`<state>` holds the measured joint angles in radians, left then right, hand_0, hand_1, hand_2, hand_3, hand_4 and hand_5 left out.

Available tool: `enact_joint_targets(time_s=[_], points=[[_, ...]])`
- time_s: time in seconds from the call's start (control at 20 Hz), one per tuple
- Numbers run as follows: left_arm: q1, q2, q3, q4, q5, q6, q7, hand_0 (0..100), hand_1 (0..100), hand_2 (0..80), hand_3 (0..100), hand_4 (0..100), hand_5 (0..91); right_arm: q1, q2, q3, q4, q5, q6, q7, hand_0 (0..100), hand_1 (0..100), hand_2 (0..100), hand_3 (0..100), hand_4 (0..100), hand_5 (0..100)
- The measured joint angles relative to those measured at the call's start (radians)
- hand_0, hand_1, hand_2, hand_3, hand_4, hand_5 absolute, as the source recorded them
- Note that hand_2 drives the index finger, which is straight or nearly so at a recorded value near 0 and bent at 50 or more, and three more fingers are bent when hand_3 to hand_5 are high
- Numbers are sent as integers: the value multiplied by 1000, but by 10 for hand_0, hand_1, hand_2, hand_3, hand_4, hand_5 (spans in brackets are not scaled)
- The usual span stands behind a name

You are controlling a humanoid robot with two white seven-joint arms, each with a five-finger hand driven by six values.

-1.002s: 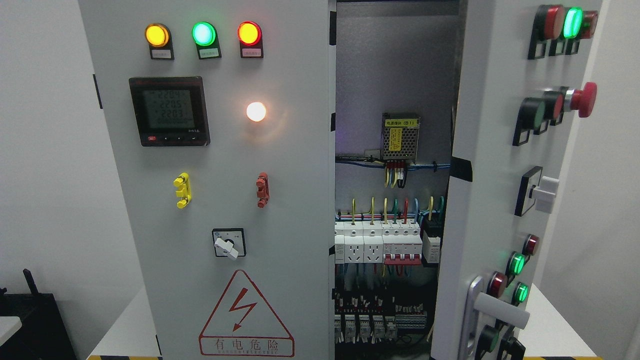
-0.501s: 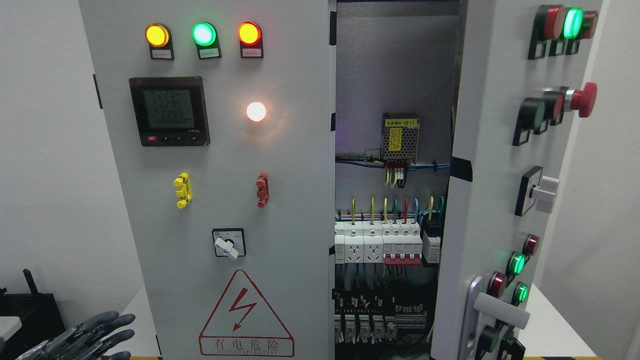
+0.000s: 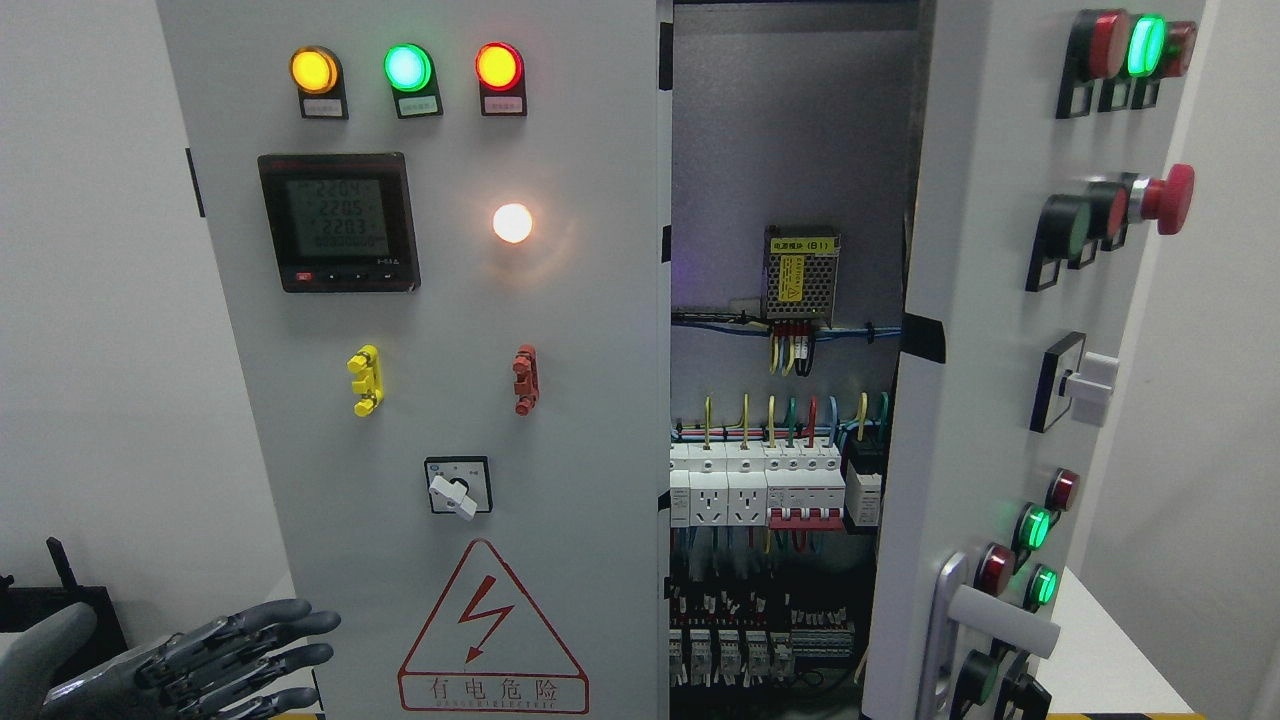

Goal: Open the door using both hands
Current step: 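Raise the left hand and reach into the gap beside the handled door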

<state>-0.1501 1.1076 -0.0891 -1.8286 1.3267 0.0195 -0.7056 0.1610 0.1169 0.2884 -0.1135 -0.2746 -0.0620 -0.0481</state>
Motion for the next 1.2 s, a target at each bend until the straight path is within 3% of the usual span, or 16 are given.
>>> enact_joint_targets(time_s=[0.35,0.75,1.2], points=[[-280,8,-208,-8,51,3,-1,0,0,0,0,29,0,0,0,0,0,0,0,0,0,0,0,0,0,0],[-687,16,-542,5,153,-2,75,0,0,0,0,30,0,0,0,0,0,0,0,0,0,0,0,0,0,0],[-1061,-6,-927,16,236,-67,160,0,0,0,0,30,0,0,0,0,0,0,0,1,0,0,0,0,0,0]])
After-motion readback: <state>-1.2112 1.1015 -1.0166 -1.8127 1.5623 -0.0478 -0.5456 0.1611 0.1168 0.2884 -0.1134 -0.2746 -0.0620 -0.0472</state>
